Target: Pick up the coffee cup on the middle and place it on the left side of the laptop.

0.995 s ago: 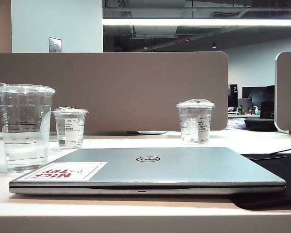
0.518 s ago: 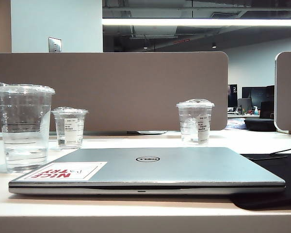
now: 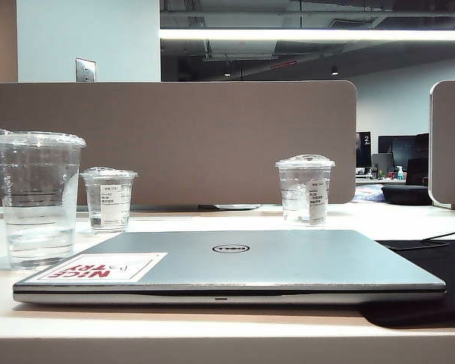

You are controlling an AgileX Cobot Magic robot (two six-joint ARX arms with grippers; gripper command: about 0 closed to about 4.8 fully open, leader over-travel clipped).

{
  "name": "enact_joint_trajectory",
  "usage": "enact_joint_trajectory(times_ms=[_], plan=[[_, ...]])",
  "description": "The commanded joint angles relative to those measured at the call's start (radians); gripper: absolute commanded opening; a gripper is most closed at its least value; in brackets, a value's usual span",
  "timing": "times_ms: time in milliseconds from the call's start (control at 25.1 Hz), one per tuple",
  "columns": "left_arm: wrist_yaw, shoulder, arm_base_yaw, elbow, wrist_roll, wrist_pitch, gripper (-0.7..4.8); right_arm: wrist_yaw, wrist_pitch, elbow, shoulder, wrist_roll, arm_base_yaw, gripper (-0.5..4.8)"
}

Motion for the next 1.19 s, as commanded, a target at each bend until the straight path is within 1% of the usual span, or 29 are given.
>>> enact_joint_trajectory(times_ms=[40,438,478,518,677,796,836,916,1194], plan=[[0.001,0.0,0.001,0.003,0.001,0.008,-0.03,0.001,0.017,-0.004,-0.002,0.001,0.0,-0.05],[-0.002,0.0,0.001,0.003,0.008,0.007,-0.03,0.001,0.017,-0.004,-0.002,0.001,0.0,-0.05],[-0.011,0.0,-0.005,0.003,0.015,0.007,-0.03,0.001,0.017,-0.004,-0.002,0.001,0.0,-0.05],[-0.032,0.0,-0.013,0.003,0.05,0.011,-0.03,0.001,0.017,-0.004,-0.002,0.001,0.0,-0.05],[-0.127,0.0,-0.058,0.003,0.039,0.041,-0.03,0.001,0.018,-0.004,-0.002,0.001,0.0,-0.05],[-0.162,0.0,-0.093,0.003,0.039,0.088,-0.03,0.001,0.017,-0.004,-0.001,0.001,0.0,-0.05],[-0.164,0.0,-0.109,0.003,0.039,0.114,-0.03,0.001,0.018,-0.004,-0.001,0.001,0.0,-0.05],[-0.164,0.0,-0.118,0.003,0.039,0.121,-0.03,0.001,0.018,-0.004,-0.001,0.001,0.0,-0.05],[-0.156,0.0,-0.118,0.003,0.027,0.121,-0.03,0.001,0.018,-0.004,-0.001,0.001,0.0,-0.05]])
